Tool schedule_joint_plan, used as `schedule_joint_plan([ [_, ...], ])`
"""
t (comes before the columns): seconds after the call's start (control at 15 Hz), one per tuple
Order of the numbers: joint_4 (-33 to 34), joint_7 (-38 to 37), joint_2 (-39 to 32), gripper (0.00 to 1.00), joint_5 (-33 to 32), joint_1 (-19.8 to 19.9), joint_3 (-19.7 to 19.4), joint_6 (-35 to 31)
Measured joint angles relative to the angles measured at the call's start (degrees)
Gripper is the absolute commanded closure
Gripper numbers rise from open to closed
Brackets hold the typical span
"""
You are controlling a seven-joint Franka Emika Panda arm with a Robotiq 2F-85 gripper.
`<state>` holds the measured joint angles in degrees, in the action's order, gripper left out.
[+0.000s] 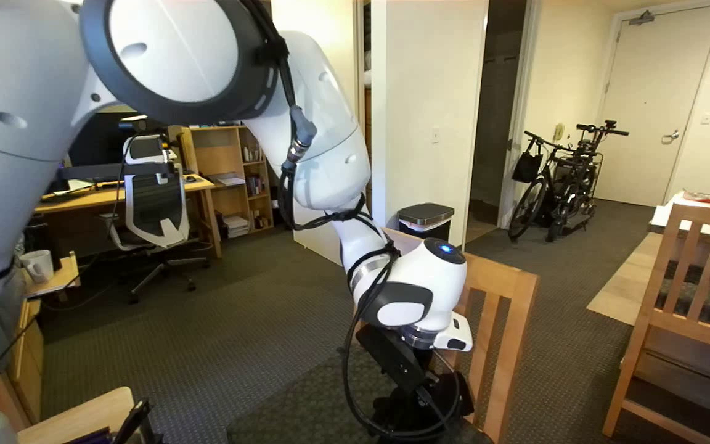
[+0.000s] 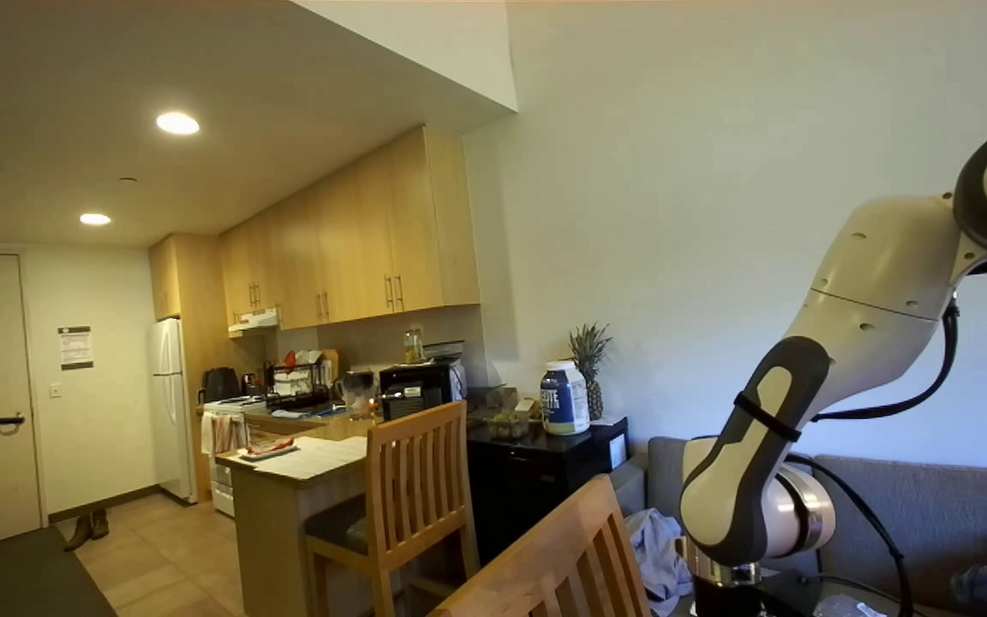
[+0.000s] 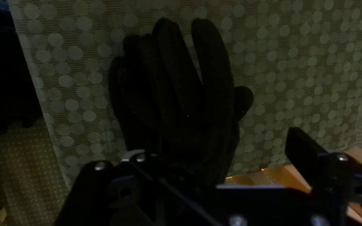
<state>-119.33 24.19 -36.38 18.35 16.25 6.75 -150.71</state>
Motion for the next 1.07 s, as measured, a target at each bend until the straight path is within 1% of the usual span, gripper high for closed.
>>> schedule_joint_plan([
  [0.6, -4.79, 0.02, 4.8, 0.0, -5.92, -0.08, -0.59, 1.0],
  [0.93, -5.59, 0.08, 6.43, 0.0, -8.88, -0.17, -0.82, 3.56],
  [1.07, -5.65, 0.09, 6.71, 0.0, -9.03, -0.24, -0.93, 4.02],
])
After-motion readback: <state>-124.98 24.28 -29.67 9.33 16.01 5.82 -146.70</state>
